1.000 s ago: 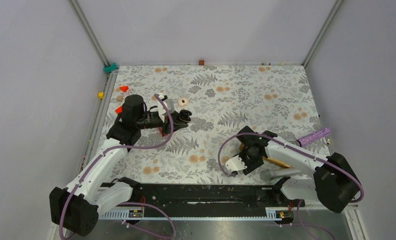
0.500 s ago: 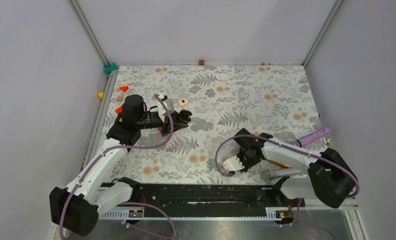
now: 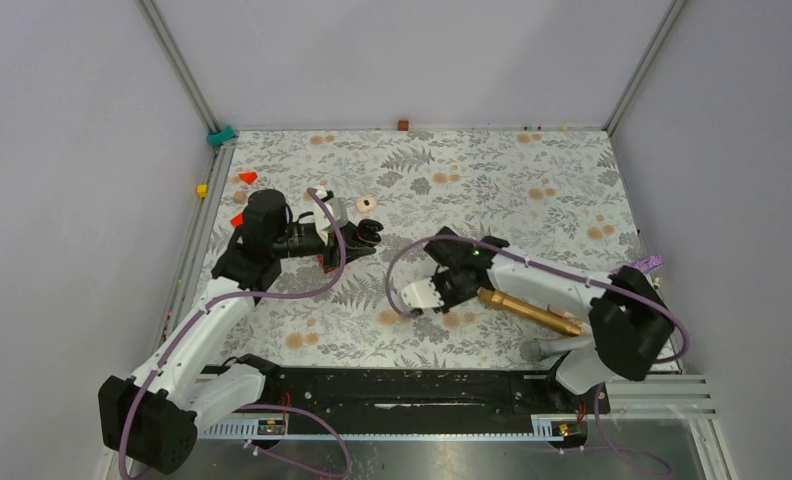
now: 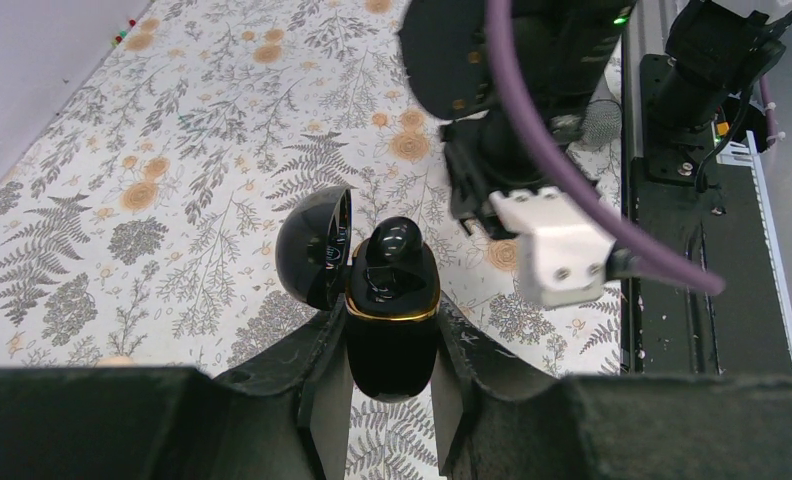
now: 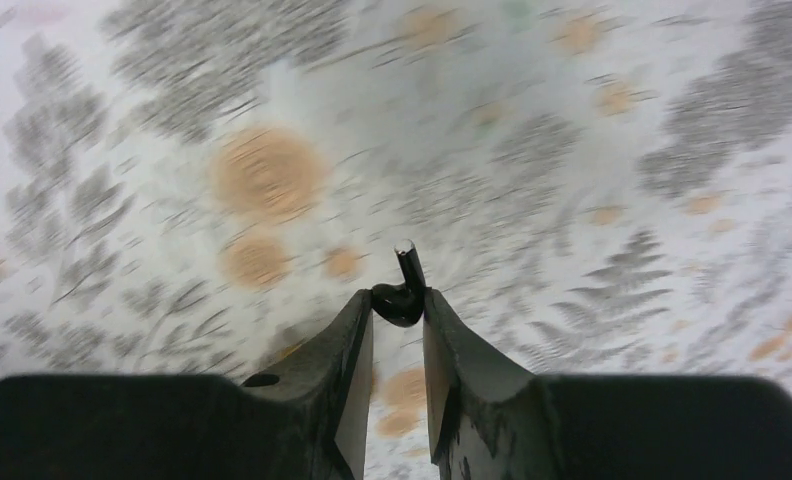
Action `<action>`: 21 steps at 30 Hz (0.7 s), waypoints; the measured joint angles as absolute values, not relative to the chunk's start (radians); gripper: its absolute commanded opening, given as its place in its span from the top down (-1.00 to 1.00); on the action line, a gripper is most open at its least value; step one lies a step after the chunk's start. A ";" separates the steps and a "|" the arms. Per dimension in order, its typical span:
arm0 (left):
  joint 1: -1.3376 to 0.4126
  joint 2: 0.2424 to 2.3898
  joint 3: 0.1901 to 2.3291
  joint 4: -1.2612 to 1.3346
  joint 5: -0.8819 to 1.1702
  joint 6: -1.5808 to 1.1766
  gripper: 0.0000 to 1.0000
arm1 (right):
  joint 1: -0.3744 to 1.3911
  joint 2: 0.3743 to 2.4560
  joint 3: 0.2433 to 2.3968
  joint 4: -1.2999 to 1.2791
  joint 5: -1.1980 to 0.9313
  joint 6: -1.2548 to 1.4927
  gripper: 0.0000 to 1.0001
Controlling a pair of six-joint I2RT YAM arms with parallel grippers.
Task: Insert the wireless bluetooth earbuds into the charging case
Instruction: Move the earbud to the center of the board.
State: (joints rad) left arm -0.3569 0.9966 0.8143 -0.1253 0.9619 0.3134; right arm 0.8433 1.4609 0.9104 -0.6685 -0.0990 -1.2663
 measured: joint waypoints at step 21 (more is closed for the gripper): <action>-0.274 0.952 0.804 -0.091 0.981 0.261 1.00 | 0.844 1.982 1.369 -0.619 0.016 -1.093 -0.57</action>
State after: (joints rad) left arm -0.2741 0.9524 0.8040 -0.0906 0.9810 0.2607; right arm 0.8436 1.9816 1.3685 -0.6186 0.0162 -1.0927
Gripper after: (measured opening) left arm 0.294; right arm 0.673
